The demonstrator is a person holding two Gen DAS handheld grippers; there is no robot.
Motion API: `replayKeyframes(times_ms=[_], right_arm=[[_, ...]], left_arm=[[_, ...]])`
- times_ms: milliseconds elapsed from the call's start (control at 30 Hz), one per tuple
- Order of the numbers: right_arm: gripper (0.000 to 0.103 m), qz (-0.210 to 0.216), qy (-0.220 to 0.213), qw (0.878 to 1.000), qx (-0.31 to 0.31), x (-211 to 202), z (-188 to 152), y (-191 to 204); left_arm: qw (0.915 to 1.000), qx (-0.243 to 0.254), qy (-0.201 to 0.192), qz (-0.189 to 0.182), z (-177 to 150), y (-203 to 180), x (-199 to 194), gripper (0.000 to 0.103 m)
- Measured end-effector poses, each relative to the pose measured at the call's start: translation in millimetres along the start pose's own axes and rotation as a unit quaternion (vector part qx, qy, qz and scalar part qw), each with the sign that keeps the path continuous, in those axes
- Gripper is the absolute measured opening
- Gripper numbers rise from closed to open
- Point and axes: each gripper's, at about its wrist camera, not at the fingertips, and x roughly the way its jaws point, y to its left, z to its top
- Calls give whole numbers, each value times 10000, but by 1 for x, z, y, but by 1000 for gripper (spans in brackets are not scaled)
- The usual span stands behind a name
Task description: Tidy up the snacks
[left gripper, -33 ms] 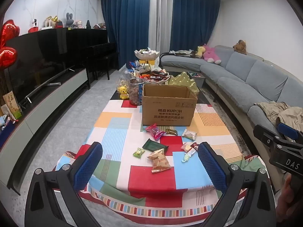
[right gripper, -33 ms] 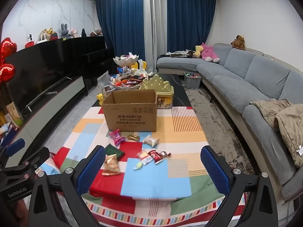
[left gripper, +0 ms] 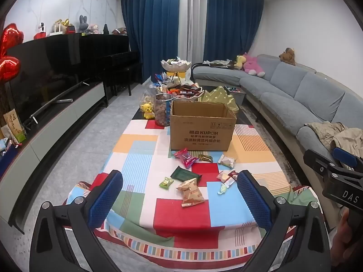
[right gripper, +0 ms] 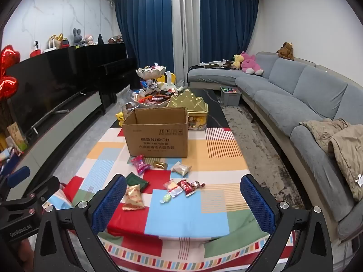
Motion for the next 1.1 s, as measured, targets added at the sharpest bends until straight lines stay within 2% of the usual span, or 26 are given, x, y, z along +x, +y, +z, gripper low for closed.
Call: replayKeyframes(times_ms=[1100], right_arm=[[102, 1, -11, 10000, 0, 0, -2, 0]], left_arm=[[10000, -12, 12, -10, 0, 0, 0, 102]])
